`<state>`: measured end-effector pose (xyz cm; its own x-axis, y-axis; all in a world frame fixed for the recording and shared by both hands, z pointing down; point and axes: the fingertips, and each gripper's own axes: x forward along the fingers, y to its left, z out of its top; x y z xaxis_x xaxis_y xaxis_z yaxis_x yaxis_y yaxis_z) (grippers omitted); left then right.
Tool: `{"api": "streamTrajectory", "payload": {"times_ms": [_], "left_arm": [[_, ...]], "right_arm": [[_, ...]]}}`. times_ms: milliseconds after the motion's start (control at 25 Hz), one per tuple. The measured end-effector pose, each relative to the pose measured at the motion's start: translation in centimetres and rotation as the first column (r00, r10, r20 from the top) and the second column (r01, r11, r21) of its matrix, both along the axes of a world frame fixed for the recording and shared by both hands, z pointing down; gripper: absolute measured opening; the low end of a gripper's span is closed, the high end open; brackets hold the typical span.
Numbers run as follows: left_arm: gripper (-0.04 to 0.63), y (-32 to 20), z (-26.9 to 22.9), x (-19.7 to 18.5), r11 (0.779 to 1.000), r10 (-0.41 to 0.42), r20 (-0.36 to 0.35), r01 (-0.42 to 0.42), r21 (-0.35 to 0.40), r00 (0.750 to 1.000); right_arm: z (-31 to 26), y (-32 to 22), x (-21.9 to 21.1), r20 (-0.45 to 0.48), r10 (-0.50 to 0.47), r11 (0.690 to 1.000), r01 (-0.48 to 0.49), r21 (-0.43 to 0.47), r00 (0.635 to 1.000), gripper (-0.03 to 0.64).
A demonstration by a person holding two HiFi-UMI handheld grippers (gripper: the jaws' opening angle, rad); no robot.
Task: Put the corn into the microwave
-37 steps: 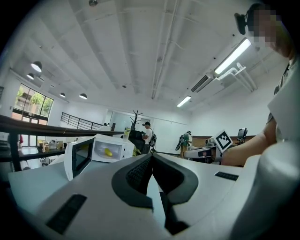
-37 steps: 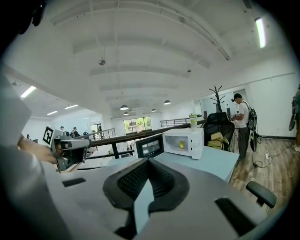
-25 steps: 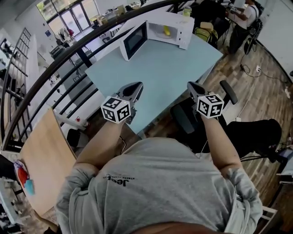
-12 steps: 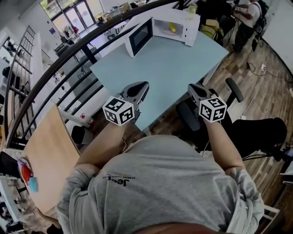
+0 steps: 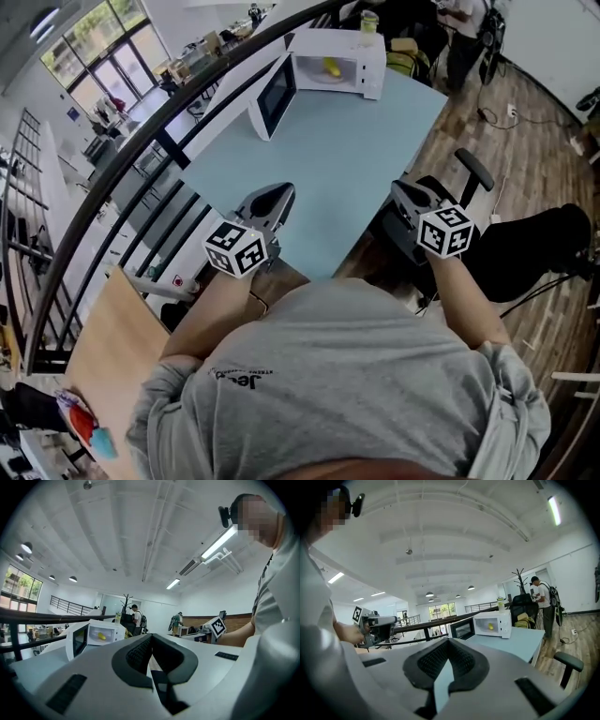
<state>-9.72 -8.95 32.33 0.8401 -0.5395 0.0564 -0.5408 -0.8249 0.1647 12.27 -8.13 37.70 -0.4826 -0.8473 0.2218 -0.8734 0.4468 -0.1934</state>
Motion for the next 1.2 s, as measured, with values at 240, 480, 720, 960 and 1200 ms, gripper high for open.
{"api": "streamTrajectory", "payload": {"times_ms": [240,480,720,960,1200], "left_arm": [[0.018,-0.6,-0.4,-2.9,1.000,0.020,-0.030,-0.020,0.011,0.999],[0.018,-0.2,-0.1,-2.8,1.000,0.030,-0.057,-0.030,0.007,0.998],[0.018,0.5,0.2,-1.9,1.000,0.019,-0.060,-0.019,0.002,0.998],[0.018,1.1,0.2,-1.6,1.000,-0.009,-0.063,0.009,-0.009,0.998],[0.018,1.6,0.2,-1.3,1.000,-0.020,-0.050,0.020,-0.010,0.999]], "right_arm": [[-2.3,0.8,-2.3,-0.034,0.006,0.999,-0.005,0.039,0.999,0.018],[-3.2,1.3,-3.3,-0.016,-0.022,0.999,0.022,0.046,1.000,0.018],[-3.2,1.5,-2.4,-0.001,-0.043,0.998,0.043,0.038,0.999,0.018],[-3.2,1.4,-1.8,0.027,-0.066,0.997,0.066,0.033,0.997,0.018],[-3.0,1.4,-1.8,0.035,-0.092,0.995,0.091,0.037,0.995,0.017]]}}
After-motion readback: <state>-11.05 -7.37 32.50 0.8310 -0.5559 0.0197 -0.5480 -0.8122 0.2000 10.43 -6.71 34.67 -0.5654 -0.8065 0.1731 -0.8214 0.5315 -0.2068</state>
